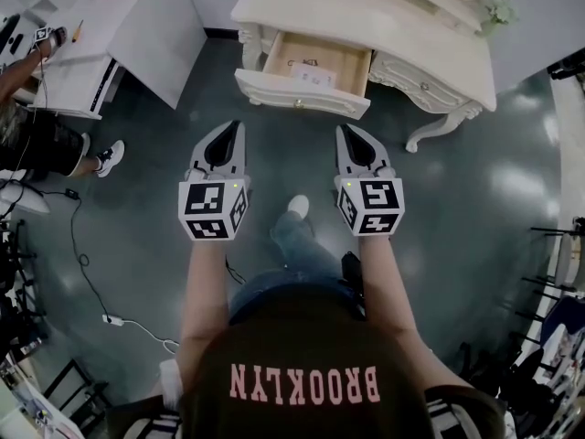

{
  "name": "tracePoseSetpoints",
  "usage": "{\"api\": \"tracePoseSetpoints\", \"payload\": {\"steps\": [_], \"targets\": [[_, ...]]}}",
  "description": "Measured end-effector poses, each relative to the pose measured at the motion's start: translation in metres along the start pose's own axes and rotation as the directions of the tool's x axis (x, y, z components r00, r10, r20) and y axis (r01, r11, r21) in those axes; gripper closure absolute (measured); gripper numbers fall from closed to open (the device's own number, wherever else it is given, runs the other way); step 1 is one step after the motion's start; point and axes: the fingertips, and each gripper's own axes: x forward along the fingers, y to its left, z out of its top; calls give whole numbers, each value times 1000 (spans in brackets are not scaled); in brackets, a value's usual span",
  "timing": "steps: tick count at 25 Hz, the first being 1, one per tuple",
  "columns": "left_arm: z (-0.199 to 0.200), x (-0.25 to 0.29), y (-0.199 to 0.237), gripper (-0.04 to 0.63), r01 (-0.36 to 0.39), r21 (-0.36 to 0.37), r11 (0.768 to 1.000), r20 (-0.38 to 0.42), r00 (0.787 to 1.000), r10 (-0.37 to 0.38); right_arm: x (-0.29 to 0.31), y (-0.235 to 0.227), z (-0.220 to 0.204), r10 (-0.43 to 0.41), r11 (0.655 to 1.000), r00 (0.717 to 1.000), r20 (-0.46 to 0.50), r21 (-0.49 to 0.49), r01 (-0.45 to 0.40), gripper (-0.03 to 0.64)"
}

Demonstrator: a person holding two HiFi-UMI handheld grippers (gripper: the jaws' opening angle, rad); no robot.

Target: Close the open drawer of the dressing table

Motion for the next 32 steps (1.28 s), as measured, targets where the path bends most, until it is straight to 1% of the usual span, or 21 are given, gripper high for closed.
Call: {"api": "tracePoseSetpoints", "payload": {"steps": [5, 11, 17, 23, 28, 32], "targets": [[1, 39, 15, 592, 3, -2, 1000, -37, 999, -3, 40, -22, -2, -19, 999, 999, -44, 24, 20, 621], [2, 90, 31, 593, 8, -3, 1000, -94, 996, -8, 86, -50, -11, -32, 994, 995, -99, 105, 42, 621], [8, 135, 40, 592, 1, -36, 999, -105, 994, -5, 116, -80, -17, -40, 987, 991, -124, 152, 59, 621], [-4, 152, 41, 592, -5, -37, 999, -139, 990, 0, 134, -93, -35, -33, 966, 984, -174, 247, 76, 620], [-16, 157, 41, 592, 1, -46, 999, -170, 985, -8, 143, -100, -42, -58, 959, 977, -206, 259, 112, 621], [-24, 161, 40, 592, 17, -47, 999, -187, 982, -26, 150, -98, -54, -77, 953, 971, -228, 271, 139, 620]]}}
